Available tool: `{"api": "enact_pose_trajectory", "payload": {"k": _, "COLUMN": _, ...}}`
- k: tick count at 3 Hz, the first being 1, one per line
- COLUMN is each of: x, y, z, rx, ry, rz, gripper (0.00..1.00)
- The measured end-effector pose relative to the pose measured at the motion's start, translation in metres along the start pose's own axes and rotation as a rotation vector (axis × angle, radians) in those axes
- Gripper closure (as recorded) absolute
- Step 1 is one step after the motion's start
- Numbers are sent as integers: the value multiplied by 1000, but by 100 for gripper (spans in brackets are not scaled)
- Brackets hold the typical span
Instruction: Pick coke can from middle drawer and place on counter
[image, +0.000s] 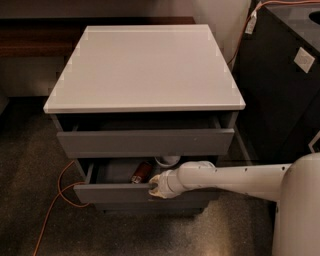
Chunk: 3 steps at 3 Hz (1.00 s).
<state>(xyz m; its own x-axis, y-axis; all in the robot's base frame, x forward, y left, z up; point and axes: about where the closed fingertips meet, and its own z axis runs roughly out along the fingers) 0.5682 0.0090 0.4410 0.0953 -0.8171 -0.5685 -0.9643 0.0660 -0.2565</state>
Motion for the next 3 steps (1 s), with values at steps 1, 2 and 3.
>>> {"api": "enact_pose_trajectory", "payload": {"k": 1, "x": 0, "y": 0, "z": 0, "rx": 0, "ry": 0, "rz": 0, "gripper": 85}}
{"api": "enact_pose_trajectory", "payload": {"k": 2, "x": 0, "y": 0, "z": 0, "rx": 0, "ry": 0, "rz": 0, "gripper": 60}}
{"api": "enact_pose_trajectory", "payload": {"k": 3, "x": 0, "y": 0, "z": 0, "rx": 0, "ry": 0, "rz": 0, "gripper": 30}}
